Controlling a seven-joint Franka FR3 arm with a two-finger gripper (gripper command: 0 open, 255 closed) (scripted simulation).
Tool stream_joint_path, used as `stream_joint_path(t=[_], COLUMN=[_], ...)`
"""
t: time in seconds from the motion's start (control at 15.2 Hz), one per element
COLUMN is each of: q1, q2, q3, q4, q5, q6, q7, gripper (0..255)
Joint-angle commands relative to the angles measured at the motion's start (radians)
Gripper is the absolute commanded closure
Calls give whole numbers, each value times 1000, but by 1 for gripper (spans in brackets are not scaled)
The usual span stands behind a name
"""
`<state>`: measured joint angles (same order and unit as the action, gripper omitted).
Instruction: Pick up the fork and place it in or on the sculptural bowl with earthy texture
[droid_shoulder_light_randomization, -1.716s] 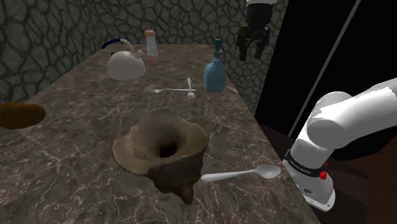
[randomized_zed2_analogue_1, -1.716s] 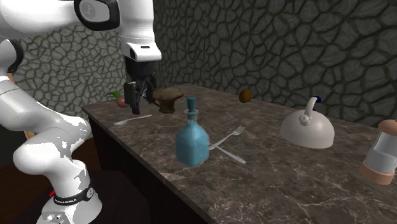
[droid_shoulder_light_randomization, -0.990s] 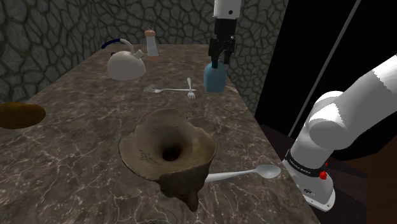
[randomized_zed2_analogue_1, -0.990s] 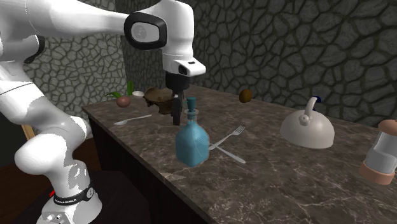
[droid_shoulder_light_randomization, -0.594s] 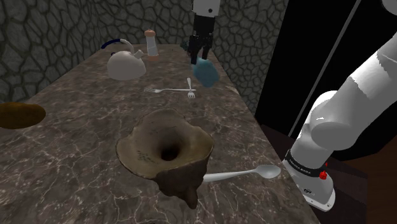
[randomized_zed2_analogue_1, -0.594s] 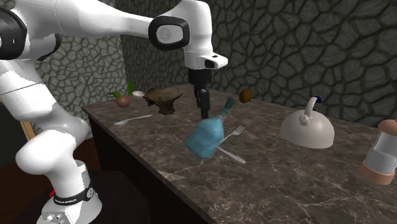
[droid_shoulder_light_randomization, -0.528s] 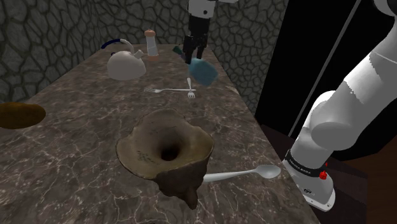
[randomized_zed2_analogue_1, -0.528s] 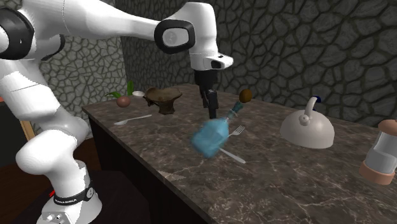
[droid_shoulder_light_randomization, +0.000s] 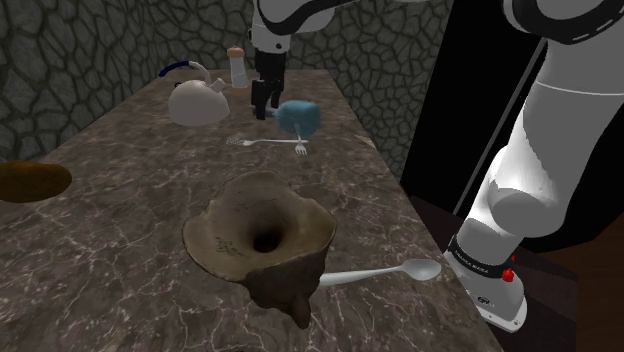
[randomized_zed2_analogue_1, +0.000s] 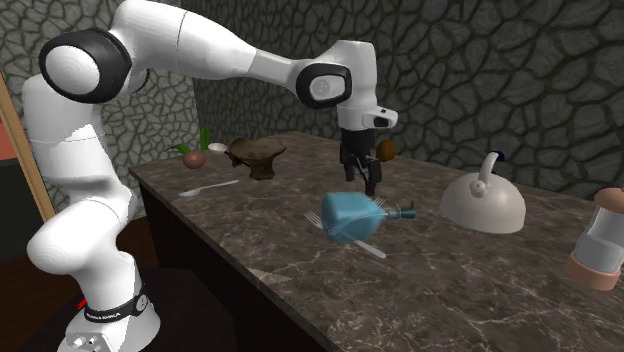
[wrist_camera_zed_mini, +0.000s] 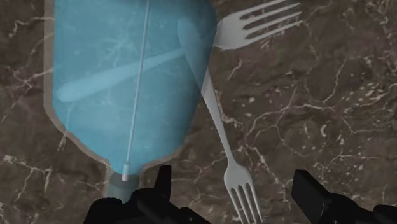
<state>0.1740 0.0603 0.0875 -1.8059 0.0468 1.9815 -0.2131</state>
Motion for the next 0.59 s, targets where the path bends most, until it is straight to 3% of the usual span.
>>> stream_joint_path(t=[0.0, 0.26, 0.53], q1=[8, 37, 40], q2=[67, 204, 225], q3=[8, 31, 33], q4=[49, 191, 175], q5=[-15, -49, -53], q6=[-80, -68, -31], q7=[-21, -61, -64], gripper=[0, 0, 0])
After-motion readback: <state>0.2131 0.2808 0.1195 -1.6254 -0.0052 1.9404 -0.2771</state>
